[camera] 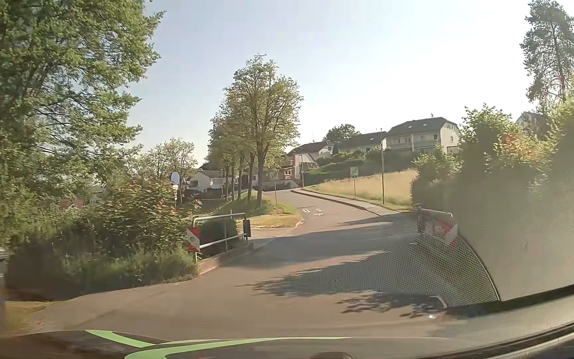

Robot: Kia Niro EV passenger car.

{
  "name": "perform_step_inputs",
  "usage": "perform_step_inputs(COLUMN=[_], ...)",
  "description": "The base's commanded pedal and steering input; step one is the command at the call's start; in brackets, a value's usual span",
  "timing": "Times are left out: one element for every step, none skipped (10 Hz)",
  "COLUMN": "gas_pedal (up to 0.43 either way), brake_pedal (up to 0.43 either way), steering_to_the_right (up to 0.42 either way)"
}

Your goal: Follow the waypoints while adhering to traffic rules and regulations

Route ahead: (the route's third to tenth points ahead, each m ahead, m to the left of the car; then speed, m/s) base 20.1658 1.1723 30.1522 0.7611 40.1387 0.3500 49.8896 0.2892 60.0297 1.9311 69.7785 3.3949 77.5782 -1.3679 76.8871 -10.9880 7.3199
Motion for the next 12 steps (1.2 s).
perform_step_inputs(gas_pedal=[0.059,0.059,0.059,0.059,0.059,0.059,0.059,0.059,0.059,0.059,0.059,0.059], brake_pedal=[0.0,0.0,0.0,0.0,0.0,0.0,0.0,0.0,0.0,0.0,0.0,0.0], steering_to_the_right=[0.051,0.051,0.051,0.05,0.05,0.05,0.049,0.049,0.048,0.047,0.045,0.043])
